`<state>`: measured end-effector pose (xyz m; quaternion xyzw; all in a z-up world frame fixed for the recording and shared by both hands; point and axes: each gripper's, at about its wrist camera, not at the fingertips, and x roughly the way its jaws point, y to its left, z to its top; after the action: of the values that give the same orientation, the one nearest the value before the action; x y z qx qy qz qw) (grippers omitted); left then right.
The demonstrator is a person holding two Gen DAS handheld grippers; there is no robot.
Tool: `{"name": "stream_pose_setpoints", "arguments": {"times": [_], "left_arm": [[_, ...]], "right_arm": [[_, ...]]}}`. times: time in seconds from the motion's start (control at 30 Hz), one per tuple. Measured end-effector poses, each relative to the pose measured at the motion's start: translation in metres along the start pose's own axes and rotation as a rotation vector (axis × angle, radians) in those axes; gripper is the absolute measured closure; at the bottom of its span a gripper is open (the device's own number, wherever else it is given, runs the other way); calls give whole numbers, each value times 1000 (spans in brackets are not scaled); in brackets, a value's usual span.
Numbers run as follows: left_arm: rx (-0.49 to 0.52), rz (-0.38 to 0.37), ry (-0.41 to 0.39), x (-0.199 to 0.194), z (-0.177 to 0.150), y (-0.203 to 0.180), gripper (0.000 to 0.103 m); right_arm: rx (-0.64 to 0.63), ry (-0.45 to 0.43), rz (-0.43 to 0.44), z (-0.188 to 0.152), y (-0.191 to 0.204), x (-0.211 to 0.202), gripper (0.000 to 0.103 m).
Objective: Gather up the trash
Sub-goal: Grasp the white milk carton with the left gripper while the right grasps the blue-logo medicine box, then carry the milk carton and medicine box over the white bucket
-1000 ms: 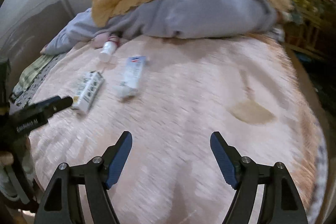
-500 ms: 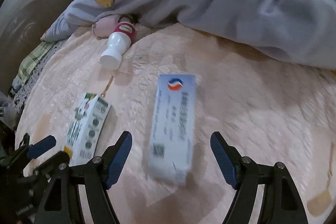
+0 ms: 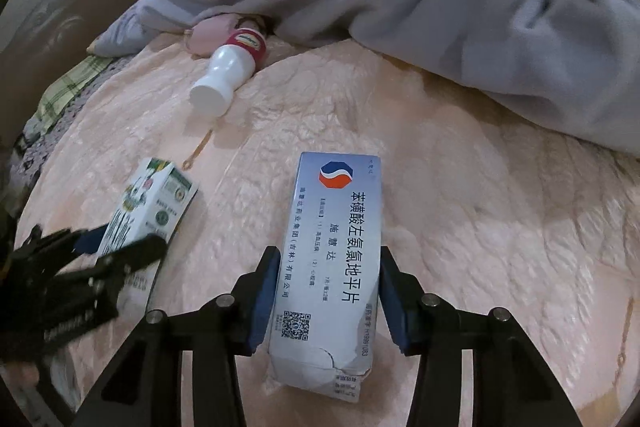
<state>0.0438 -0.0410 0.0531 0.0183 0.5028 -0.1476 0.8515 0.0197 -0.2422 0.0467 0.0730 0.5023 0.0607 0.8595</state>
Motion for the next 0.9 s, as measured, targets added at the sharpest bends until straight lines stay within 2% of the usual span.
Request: {"name": "stream_pose_setpoints", "arguments": {"times": [0.27,0.5,0.9], "left_arm": [[60,-54,-26,-38,-30,-33,54],[134,-93,-52,-68,-53,-75,54],[264,-143,-86,-100,-76,-151,54]], "right_arm": [[29,-52,21,-55,-15,-65,57],[79,-89,-13,-107,-27,-112,57],[149,-149,-83,-161,-56,-173,57]]}}
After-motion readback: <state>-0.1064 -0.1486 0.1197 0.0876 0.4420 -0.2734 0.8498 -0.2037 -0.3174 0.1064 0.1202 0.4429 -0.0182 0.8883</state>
